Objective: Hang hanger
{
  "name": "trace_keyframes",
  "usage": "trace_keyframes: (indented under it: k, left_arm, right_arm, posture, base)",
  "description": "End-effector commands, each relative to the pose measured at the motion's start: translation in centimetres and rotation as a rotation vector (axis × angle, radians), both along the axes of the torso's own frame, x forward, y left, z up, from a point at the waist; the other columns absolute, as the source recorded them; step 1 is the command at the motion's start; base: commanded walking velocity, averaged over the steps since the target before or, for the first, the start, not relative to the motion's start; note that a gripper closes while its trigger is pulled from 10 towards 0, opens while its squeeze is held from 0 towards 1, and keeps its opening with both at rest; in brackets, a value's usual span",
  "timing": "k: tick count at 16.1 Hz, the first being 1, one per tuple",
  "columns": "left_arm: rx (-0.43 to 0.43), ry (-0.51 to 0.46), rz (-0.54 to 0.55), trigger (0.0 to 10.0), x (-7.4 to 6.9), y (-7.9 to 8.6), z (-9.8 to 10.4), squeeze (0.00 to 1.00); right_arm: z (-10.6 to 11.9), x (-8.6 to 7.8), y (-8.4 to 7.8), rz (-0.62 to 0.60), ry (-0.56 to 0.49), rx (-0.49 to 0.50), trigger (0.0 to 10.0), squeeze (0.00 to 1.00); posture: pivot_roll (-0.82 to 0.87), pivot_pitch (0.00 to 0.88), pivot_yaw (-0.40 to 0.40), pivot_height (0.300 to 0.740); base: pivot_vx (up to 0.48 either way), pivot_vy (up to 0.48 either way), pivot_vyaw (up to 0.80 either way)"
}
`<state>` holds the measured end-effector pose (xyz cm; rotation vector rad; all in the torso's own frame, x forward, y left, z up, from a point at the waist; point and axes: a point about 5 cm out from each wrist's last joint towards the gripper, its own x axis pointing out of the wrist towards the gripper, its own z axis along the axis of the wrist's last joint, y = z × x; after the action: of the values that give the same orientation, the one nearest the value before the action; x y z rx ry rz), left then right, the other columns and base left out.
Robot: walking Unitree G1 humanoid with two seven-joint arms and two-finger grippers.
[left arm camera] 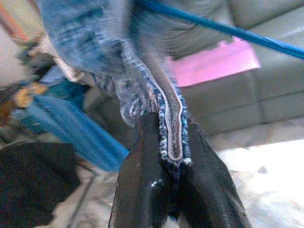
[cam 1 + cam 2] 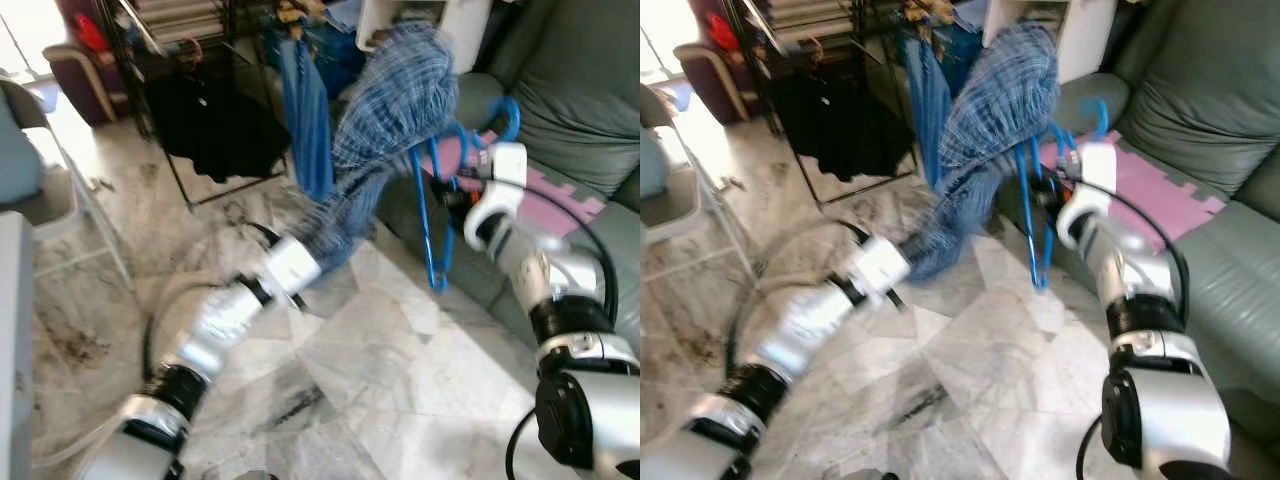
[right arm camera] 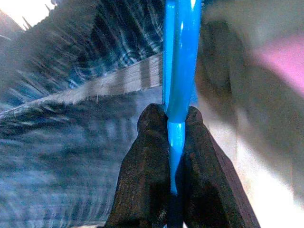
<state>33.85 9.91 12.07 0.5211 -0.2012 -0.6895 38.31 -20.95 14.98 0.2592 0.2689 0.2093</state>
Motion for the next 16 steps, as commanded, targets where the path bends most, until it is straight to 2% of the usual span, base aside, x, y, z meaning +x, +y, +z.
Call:
trace_keyframes:
  k: [1,3,4,6,9,11,12,13,14,15,16]
  left_arm:
    - [-0.008,0.001,-0.026,10.0,-0.2,-0.8,0.0,0.00]
    - [-0.016,0.013,-0.031,10.0,-0.7,-1.2,-0.4,0.00]
    - [-0.015,0.015,-0.043,10.0,-1.1,-1.7,-0.7,0.00]
    - [-0.010,0.005,-0.072,10.0,-1.6,-2.4,-0.9,0.00]
    - [0.002,0.006,-0.136,10.0,-2.5,-3.4,-1.1,0.00]
    - [0.029,0.021,-0.163,10.0,-3.4,-3.7,-2.0,0.00]
    - [0.034,0.057,-0.116,10.0,-3.4,-3.2,-2.7,0.00]
    - [0.057,0.104,-0.045,10.0,-3.2,-2.4,-3.6,0.35]
    - [0.048,0.115,-0.038,10.0,-3.2,-2.4,-3.7,0.78]
    - [0.023,0.120,-0.056,10.0,-3.5,-2.8,-3.4,1.00]
    - [0.019,0.125,-0.078,10.0,-3.9,-3.2,-3.4,1.00]
  right_arm:
    - [0.1,0.1,-0.6,-0.067,0.014,0.061,10.0,0.00]
    - [0.4,0.5,-0.8,-0.149,0.027,0.154,10.0,0.00]
    - [0.7,0.7,-0.7,-0.193,0.034,0.270,10.0,0.00]
    - [1.1,1.1,0.0,-0.220,0.041,0.412,10.0,0.00]
    - [2.6,1.7,0.7,-0.266,-0.027,0.592,10.0,0.00]
    - [3.1,2.1,1.1,-0.310,-0.060,0.627,10.0,0.00]
    - [3.3,2.2,2.1,-0.269,-0.085,0.576,10.0,0.00]
    - [3.3,2.2,3.6,-0.204,-0.113,0.460,10.0,0.00]
    - [3.2,2.2,3.9,-0.190,-0.117,0.427,10.0,0.00]
    - [2.7,2.0,4.4,-0.183,-0.130,0.361,10.0,0.00]
    - [2.6,2.0,4.6,-0.176,-0.136,0.329,10.0,0.00]
  posture:
    - [-0.15,0.000,0.017,0.740]
    - [-0.15,0.000,0.019,0.740]
    - [-0.15,0.000,0.019,0.740]
    - [-0.15,0.000,0.019,0.740]
    - [-0.15,0.000,0.020,0.740]
    - [-0.15,0.000,0.029,0.740]
    - [-0.15,0.000,0.031,0.740]
    - [-0.14,0.000,0.031,0.740]
    - [-0.14,0.000,0.029,0.740]
    - [-0.13,0.000,0.025,0.740]
    - [-0.13,0.000,0.024,0.740]
  base:
    - [0.000,0.000,0.00]
    - [0.000,0.000,0.00]
    - [0.000,0.000,0.00]
    - [0.000,0.000,0.00]
    - [0.000,0.000,0.00]
    - [0.000,0.000,0.00]
    - [0.000,0.000,0.00]
    - [0.000,0.000,0.00]
    - [0.000,0.000,0.00]
    - [0.000,0.000,0.00]
    - [0.000,0.000,0.00]
